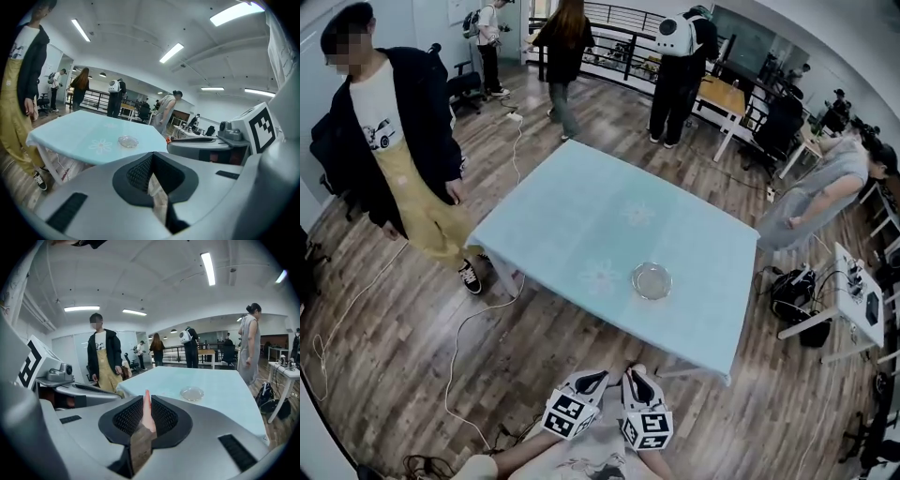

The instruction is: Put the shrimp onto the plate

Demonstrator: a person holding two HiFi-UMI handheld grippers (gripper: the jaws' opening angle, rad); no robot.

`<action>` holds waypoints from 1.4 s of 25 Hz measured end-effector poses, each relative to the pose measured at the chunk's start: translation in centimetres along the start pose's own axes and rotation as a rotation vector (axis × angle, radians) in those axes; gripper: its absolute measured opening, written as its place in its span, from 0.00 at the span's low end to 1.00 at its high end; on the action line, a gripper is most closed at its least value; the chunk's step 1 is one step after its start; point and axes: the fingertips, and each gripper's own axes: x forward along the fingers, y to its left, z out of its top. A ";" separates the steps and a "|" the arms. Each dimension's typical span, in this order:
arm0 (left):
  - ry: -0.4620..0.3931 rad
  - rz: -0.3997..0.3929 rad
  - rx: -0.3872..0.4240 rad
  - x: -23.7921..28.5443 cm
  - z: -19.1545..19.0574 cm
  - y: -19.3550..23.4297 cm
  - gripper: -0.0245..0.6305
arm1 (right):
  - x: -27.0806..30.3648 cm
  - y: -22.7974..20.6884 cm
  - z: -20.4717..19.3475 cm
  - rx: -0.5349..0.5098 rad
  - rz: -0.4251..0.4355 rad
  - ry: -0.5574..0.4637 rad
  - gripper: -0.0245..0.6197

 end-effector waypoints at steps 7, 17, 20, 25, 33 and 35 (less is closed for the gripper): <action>-0.031 0.079 0.003 4.5 3.8 3.8 0.05 | 4.9 -4.0 3.1 -0.020 0.054 -0.029 0.15; -0.032 0.134 0.035 15.1 11.1 5.1 0.05 | 11.4 -14.0 8.9 -0.037 0.132 -0.021 0.15; -0.035 0.184 0.005 17.6 12.4 7.1 0.05 | 13.0 -15.9 9.6 -0.063 0.173 -0.008 0.15; -0.052 0.216 0.003 22.8 15.2 7.5 0.05 | 15.0 -20.7 10.5 -0.088 0.263 0.009 0.15; 0.026 0.219 0.074 26.8 14.4 6.8 0.05 | 16.5 -25.5 10.0 -0.154 0.307 0.010 0.15; 0.037 0.230 0.070 27.5 14.1 7.0 0.05 | 17.0 -26.2 9.8 -0.159 0.317 0.014 0.15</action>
